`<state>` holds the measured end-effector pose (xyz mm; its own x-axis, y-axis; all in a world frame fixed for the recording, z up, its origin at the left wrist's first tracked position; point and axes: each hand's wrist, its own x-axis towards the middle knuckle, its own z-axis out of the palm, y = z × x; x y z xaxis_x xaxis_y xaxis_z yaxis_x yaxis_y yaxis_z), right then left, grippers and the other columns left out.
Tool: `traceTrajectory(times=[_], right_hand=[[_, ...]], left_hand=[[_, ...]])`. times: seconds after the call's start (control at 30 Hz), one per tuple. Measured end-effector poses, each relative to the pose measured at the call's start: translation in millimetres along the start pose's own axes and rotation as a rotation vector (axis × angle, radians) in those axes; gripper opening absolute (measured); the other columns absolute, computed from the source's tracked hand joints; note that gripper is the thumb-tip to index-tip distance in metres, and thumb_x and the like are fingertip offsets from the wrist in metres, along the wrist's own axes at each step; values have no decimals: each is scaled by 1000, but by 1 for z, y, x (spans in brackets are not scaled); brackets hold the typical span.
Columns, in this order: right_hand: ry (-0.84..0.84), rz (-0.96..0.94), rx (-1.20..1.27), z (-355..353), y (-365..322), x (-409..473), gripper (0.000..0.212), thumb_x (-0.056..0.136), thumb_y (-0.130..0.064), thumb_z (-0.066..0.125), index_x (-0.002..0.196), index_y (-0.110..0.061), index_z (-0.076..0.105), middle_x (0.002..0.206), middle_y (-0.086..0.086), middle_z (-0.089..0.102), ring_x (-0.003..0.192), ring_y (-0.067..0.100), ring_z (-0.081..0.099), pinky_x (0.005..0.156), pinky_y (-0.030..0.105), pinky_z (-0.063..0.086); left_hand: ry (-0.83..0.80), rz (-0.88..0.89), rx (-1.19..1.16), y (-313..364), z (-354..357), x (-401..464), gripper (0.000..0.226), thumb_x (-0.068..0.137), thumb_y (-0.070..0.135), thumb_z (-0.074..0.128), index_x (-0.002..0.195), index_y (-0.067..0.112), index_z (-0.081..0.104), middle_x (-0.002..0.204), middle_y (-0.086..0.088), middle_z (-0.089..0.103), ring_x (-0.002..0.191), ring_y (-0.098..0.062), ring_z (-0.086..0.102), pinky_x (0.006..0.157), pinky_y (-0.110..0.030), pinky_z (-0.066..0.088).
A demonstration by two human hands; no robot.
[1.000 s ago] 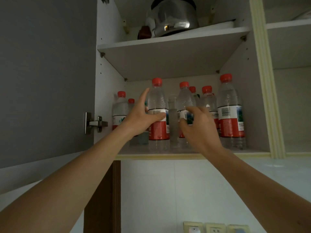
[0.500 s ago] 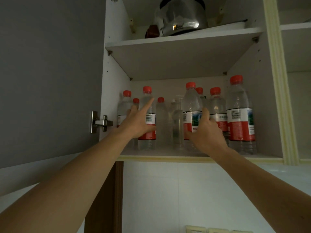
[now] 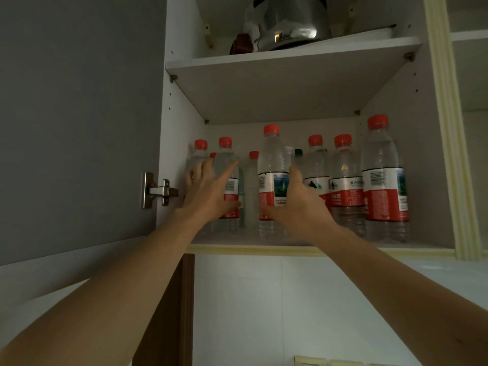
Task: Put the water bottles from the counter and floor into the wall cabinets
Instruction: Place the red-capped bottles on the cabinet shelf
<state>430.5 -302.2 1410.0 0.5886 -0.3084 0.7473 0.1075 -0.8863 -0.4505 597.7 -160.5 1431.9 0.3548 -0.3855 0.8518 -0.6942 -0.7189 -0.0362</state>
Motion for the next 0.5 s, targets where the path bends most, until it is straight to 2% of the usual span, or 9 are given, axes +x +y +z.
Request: traceTrajectory(times=[0.1,0.23,0.37,0.5], right_hand=[[-40,19,3,9,-7,4,72,86,-31,77,140,-21,31,120,8,64,100,27,68,87,47,59],[-59,47,-5,18,-15,10,66,87,-31,75,135,-18,33,118,11,65,100,30,68,88,50,58],[-86,57,12,25,-19,16,70,87,-30,76,139,-15,31,120,13,63,102,29,67,88,45,58],[-111,85,5,32,-20,25,70,86,-30,78,137,-14,33,122,13,61,106,28,65,84,37,54]], left_hand=[[13,-3,21,-2,5,-3,102,82,62,68,157,42,2,166,-10,0,152,-32,-3,120,-55,7],[46,2,-1,-4,11,-9,98,86,55,67,158,39,1,166,-9,0,152,-32,-1,120,-54,10],[44,-48,-113,-15,15,-19,96,90,45,67,157,41,0,166,-5,-3,152,-29,-5,119,-58,13],[-24,-52,-166,-20,17,-25,107,86,37,75,155,46,-6,165,4,-13,152,-26,-14,119,-58,9]])
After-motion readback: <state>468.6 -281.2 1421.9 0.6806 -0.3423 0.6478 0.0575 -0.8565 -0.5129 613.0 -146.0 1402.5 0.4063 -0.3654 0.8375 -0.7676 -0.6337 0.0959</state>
